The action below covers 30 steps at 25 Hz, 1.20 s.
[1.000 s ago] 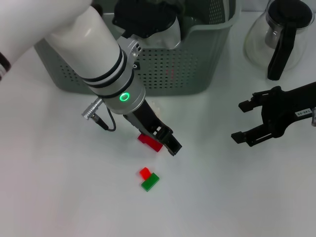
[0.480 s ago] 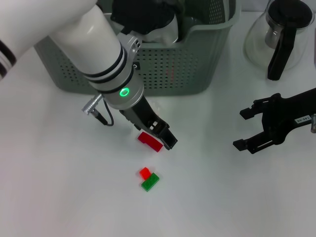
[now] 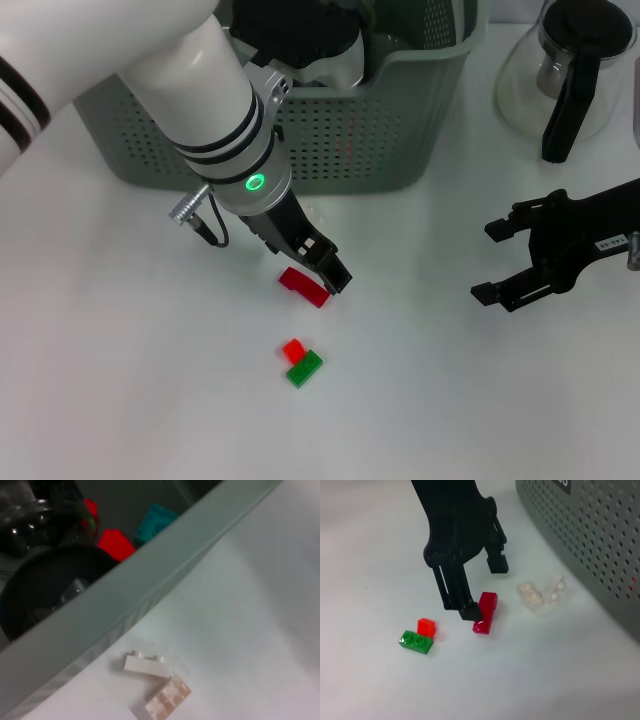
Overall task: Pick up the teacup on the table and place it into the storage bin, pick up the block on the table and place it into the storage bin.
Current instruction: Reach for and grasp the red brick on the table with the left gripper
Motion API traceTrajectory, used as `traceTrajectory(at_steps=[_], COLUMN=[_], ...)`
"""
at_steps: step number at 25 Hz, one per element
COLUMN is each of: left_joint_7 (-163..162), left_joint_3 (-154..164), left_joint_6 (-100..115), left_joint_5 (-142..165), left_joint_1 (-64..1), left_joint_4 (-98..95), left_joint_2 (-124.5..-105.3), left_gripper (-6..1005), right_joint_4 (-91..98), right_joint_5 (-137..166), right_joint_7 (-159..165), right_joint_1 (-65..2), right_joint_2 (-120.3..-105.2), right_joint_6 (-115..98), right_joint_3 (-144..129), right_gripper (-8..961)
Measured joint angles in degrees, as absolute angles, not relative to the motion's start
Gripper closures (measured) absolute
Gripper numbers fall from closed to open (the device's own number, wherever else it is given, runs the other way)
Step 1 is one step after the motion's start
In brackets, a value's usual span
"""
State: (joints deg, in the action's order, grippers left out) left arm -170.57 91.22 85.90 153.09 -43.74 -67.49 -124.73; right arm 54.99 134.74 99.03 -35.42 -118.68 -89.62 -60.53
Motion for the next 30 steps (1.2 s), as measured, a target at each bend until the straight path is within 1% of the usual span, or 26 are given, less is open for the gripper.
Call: traceTrajectory(at_steps=[30], left_joint_7=[-170.60], left_joint_3=[98.66], left_joint_6=[81.29], left_joint_5=[154.04], left_joint_1=[-43.41], left_joint_4=[-66.01], left_joint_2=[-124.80], left_gripper=[92], right_joint_4=[53.69], right_joint_5=[134.73], right_joint_7=[98.34], right_joint_1=[-35.44], right_joint_2=[-118.65], right_joint_6=[-88.20], right_joint_3=[-60.34], right_gripper=[6])
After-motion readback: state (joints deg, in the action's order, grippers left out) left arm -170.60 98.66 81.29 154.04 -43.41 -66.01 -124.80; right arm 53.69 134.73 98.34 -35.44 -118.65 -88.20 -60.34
